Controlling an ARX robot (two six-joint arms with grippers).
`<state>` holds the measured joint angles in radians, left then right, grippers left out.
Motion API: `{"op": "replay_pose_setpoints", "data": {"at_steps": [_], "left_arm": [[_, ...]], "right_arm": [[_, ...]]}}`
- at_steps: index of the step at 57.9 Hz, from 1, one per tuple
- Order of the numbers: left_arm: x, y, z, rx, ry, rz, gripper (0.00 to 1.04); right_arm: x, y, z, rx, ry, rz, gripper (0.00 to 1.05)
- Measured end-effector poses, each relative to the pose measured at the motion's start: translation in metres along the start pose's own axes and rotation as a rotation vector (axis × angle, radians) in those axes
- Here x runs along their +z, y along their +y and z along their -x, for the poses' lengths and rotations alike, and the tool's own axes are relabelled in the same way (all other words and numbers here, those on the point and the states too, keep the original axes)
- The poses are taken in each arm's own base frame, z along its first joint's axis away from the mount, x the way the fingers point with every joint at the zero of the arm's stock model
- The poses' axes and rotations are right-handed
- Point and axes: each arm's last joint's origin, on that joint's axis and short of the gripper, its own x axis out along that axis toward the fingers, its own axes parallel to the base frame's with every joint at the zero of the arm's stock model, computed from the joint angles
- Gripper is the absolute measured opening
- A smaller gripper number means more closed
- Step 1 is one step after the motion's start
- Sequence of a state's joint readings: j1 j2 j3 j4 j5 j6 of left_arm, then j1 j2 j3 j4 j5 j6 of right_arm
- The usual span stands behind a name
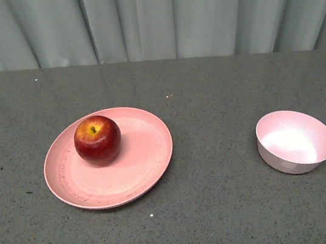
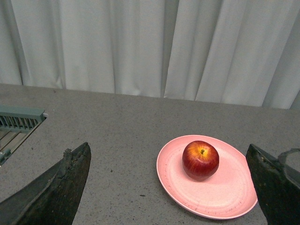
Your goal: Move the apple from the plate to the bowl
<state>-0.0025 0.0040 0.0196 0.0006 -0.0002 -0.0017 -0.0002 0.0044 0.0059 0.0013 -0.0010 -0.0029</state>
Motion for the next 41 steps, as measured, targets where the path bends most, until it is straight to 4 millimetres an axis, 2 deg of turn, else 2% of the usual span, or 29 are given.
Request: {"op": "replay_pose_setpoints", "data": {"at_steps": [41], "left_arm": [[0.0000, 0.0000, 0.0000, 0.000, 0.000, 0.000, 0.98]], "right_arm": [[0.0000, 0.0000, 0.0000, 0.000, 0.000, 0.000, 0.95]]}}
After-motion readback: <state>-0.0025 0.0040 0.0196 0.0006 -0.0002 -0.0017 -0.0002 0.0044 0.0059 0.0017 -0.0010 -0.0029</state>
